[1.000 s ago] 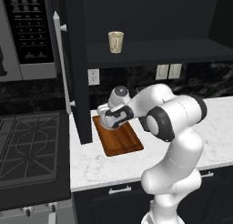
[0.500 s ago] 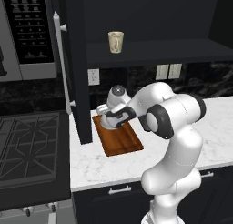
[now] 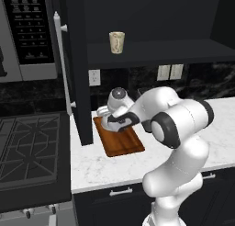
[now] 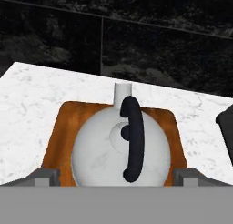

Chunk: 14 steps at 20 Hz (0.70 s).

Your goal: Pick the kettle from the counter and place it on the tray. Then pick the mug from the cabinet and place it on the tray. Then close the cabinet doors.

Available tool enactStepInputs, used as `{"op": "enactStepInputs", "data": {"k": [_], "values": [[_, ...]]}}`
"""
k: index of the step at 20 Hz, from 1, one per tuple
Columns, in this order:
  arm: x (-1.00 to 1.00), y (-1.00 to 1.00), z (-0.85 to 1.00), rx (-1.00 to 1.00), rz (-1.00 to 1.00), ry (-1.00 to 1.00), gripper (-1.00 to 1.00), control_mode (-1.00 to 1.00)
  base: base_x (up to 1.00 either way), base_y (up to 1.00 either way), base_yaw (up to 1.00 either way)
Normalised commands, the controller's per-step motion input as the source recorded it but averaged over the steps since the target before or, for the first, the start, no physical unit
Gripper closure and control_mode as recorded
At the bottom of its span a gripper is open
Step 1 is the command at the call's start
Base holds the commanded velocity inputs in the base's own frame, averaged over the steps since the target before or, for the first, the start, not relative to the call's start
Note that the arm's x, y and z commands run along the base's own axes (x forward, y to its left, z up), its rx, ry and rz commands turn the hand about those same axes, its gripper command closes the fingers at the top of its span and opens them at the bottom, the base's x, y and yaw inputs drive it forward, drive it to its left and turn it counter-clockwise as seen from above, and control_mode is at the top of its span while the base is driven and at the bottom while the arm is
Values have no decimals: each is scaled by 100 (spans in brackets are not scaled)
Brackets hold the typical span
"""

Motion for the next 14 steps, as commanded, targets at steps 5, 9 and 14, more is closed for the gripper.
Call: {"op": "enactStepInputs", "data": {"k": [5,9,14], "values": [[-49,-4,45,0,0,0,-100,-100,0,0,0],[-43,-10,54,0,0,0,-100,-100,0,0,0],[-46,-15,60,0,0,0,-100,-100,0,0,0]]}}
